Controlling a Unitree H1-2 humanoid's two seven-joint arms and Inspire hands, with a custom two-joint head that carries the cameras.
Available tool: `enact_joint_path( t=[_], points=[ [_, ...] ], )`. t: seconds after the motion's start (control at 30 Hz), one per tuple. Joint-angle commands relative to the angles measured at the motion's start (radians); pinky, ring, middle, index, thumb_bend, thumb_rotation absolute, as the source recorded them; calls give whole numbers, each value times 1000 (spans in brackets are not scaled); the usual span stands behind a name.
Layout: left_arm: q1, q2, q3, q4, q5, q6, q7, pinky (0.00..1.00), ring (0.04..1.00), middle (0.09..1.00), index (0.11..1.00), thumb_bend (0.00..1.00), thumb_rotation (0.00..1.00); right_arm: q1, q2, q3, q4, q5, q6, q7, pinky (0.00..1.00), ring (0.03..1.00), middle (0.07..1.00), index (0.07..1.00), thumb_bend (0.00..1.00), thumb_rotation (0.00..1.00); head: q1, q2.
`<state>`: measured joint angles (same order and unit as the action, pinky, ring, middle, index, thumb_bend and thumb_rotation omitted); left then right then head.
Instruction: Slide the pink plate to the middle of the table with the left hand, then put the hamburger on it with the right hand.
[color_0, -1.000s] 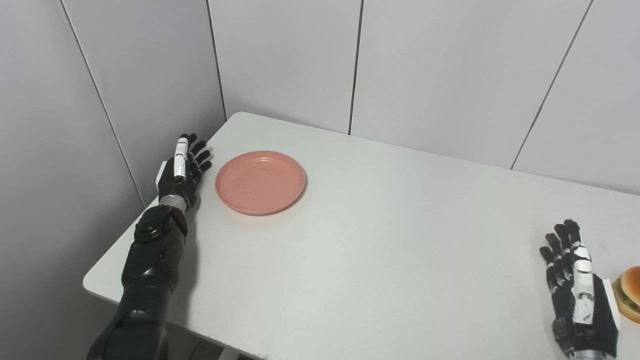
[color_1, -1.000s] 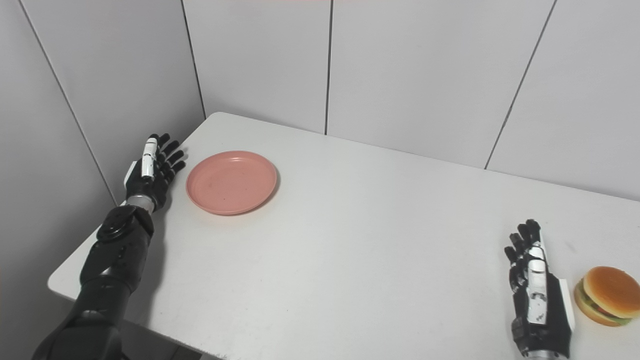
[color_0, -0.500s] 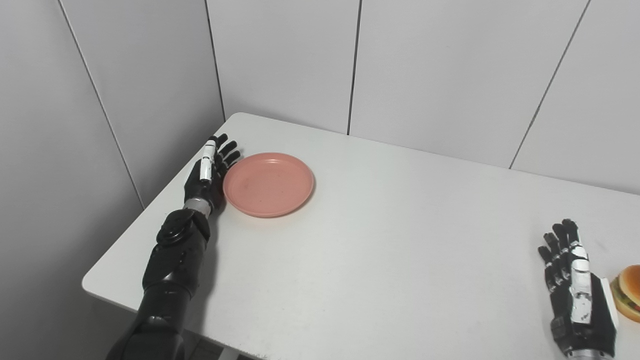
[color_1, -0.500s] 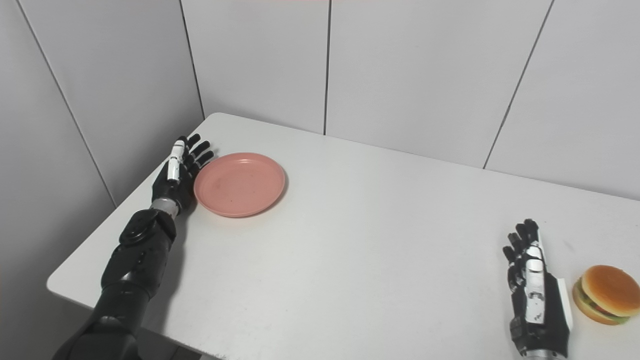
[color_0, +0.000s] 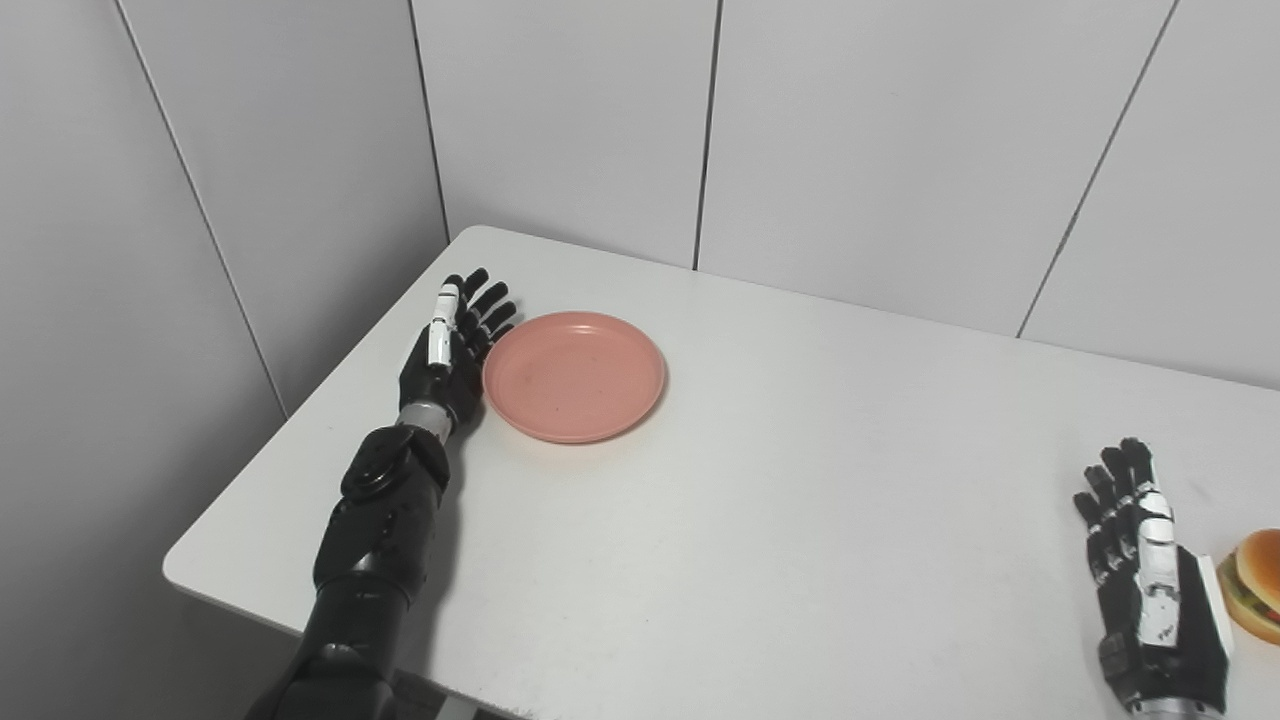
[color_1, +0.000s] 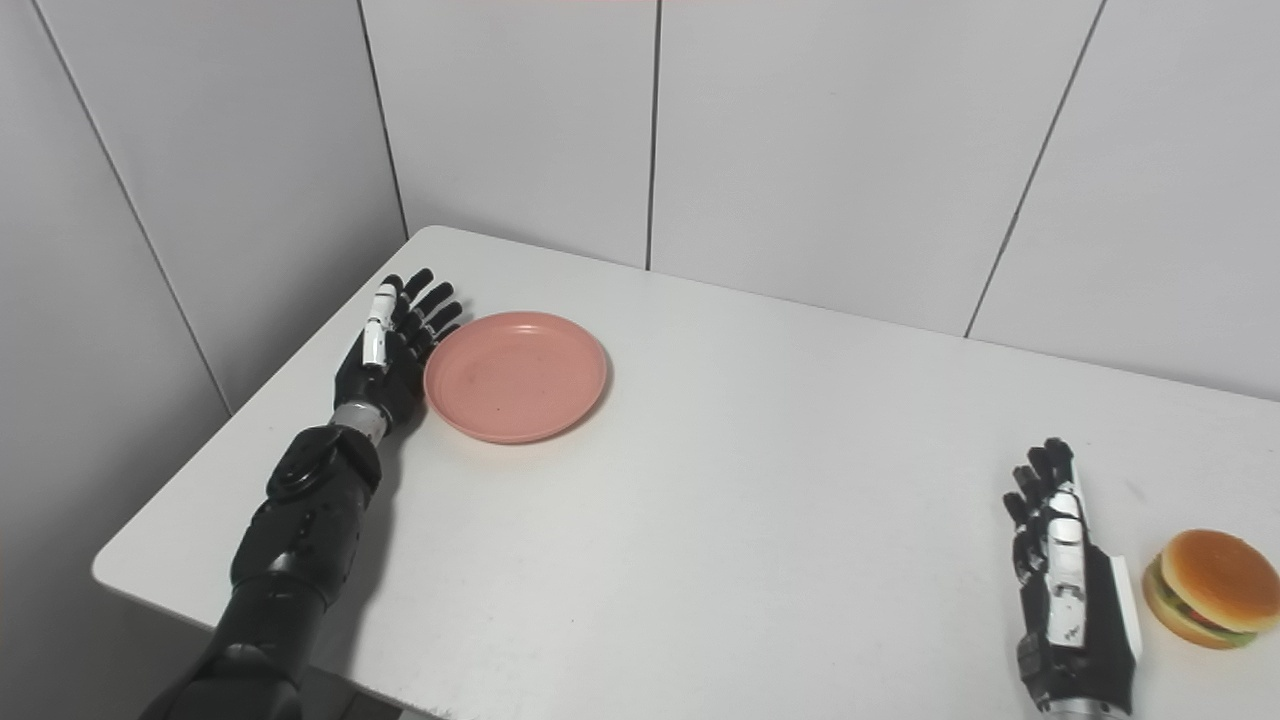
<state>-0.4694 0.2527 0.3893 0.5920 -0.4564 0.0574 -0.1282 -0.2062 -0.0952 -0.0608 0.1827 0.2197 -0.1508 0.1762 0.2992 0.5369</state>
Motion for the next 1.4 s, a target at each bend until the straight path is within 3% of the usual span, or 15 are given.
enact_joint_path(
  t=[0.0, 0.67, 0.97, 1.37],
  points=[
    [8, -24, -17, 0, 0, 52, 8, 918, 894, 895, 899, 354, 1000, 43, 23, 8, 25, 0, 3, -2, 1000, 994, 986, 994, 233, 1000, -6, 3],
    [47, -131, -100, -150, -1, 101, 14, 919, 898, 899, 887, 366, 1000, 46, 41, 20, -4, -17, 33, -30, 1000, 994, 985, 992, 285, 1000, -74, 53],
    [74, -177, -173, -195, 33, 113, 3, 896, 887, 894, 886, 361, 1000, 49, 53, 22, -34, -19, 68, -43, 1000, 999, 993, 994, 263, 1000, -103, 71],
    [124, -231, -259, -314, 56, 185, -1, 895, 896, 903, 890, 370, 1000, 49, 62, 27, -46, -32, 84, -50, 1000, 1000, 994, 995, 273, 1000, -153, 94]
  ],
)
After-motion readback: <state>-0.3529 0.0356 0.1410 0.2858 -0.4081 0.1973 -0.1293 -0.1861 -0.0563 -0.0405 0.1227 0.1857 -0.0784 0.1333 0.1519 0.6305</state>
